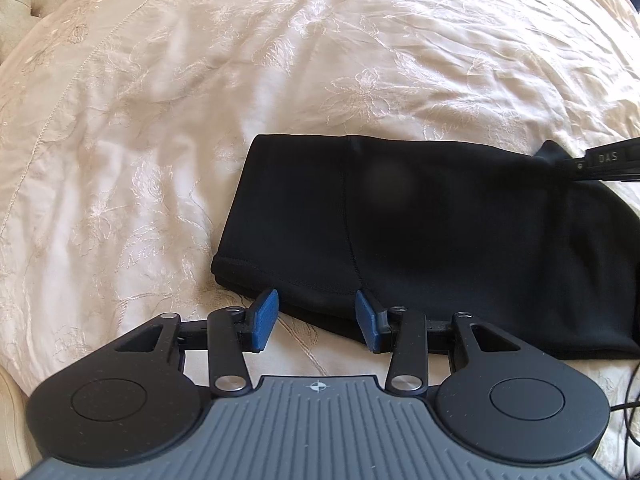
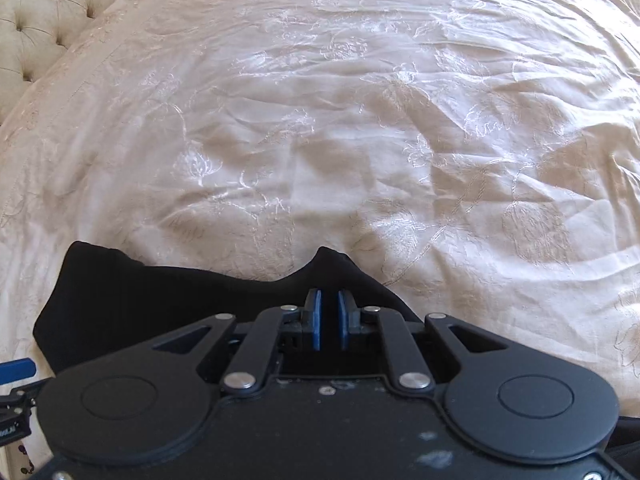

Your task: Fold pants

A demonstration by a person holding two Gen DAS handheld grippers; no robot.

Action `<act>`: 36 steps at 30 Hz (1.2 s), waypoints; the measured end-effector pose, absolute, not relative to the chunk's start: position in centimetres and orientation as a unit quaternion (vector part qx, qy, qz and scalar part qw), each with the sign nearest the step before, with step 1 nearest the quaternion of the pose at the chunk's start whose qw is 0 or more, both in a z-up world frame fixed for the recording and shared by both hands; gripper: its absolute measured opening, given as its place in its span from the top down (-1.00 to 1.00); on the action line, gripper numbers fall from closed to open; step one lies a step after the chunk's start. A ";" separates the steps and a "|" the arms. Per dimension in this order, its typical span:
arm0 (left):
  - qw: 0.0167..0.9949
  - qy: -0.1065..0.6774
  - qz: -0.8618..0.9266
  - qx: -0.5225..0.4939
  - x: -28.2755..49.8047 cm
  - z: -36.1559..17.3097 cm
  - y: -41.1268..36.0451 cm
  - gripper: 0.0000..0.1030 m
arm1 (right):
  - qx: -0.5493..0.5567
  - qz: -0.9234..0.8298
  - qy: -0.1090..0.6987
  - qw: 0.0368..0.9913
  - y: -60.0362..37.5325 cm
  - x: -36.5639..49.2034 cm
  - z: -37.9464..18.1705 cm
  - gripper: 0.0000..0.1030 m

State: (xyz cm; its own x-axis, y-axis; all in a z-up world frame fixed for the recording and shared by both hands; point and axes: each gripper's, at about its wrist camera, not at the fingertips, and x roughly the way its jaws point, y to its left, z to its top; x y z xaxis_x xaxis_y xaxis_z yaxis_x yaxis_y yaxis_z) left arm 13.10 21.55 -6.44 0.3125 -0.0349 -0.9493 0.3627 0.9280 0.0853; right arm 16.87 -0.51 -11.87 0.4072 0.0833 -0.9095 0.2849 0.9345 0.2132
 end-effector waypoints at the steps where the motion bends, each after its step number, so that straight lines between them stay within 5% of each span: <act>1: 0.796 0.575 -0.130 0.140 13.2 -6.5 21.8 0.19 | 0.171 -0.065 0.546 0.817 -0.5 17.2 -12.5 0.76; 14: 0.794 0.576 -0.167 0.099 12.6 -6.6 24.1 0.04 | 0.172 -0.043 0.516 0.838 1.7 13.3 -10.0 0.74; 27: 0.783 0.608 -0.127 0.045 14.3 -8.6 25.0 0.03 | 0.097 0.021 0.580 0.808 9.2 5.5 -12.2 0.72; 36: 0.785 0.611 -0.102 -0.013 15.2 -9.2 27.1 -0.17 | 0.077 0.030 0.610 0.788 9.9 6.8 -13.2 0.71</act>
State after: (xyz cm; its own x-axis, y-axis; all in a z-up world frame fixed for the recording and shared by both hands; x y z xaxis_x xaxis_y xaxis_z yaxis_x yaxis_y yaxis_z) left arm 15.17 27.14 -9.21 0.2315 -0.1751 -0.9570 0.1445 0.9790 -0.1441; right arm 6.76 9.85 -13.23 0.2530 0.1417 -0.9570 0.0465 0.9863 0.1583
